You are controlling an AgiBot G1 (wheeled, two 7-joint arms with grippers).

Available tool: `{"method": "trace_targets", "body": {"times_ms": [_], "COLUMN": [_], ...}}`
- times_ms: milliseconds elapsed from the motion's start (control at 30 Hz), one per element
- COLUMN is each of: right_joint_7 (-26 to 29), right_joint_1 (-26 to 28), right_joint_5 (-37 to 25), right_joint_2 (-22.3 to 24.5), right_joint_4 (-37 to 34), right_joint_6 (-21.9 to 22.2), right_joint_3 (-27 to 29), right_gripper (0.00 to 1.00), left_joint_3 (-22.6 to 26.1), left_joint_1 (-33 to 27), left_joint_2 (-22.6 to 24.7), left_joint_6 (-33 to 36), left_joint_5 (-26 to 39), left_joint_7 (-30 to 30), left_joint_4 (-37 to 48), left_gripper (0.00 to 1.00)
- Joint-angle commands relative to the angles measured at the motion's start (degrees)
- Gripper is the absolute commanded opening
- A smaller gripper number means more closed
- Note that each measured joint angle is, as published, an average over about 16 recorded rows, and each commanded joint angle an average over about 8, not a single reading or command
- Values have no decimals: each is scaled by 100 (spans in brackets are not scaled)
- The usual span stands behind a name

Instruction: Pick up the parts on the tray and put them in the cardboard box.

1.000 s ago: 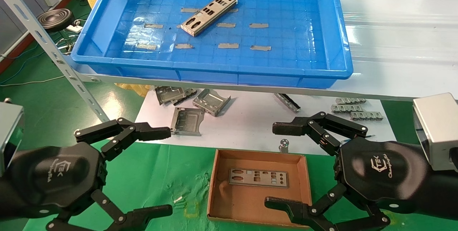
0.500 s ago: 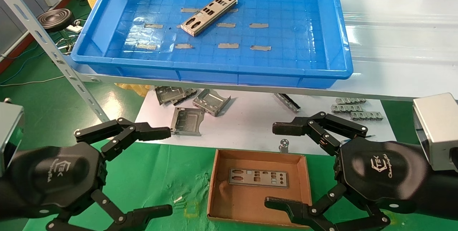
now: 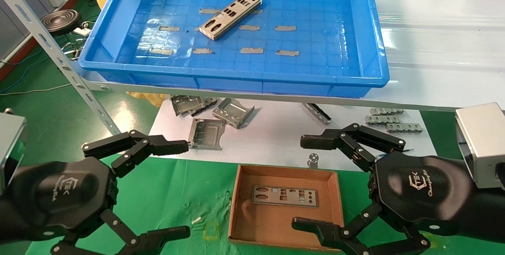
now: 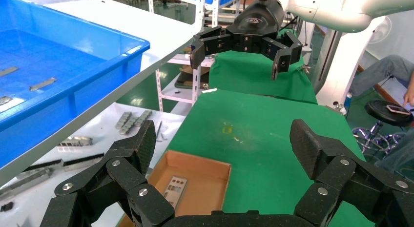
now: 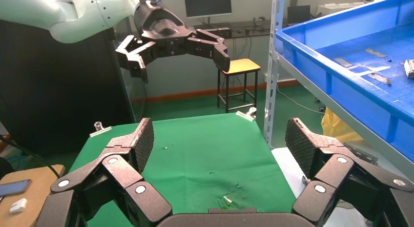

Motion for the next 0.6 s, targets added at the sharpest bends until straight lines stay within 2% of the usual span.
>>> {"method": "trace_targets", "body": {"times_ms": [33, 600], "right_joint_7": [0, 0], "right_joint_1": [0, 0], "right_joint_5": [0, 0], "right_joint_2": [0, 0], "right_joint_4": [0, 0], "right_joint_6": [0, 0], "right_joint_3": [0, 0], "right_gripper": [100, 100], "left_joint_3": [0, 0], "left_joint_1": [0, 0], "left_joint_2": [0, 0], "left_joint_6": [0, 0], "left_joint_5": [0, 0], "left_joint_7": [0, 0], "left_joint_4": [0, 0], "left_gripper": [100, 100]}}
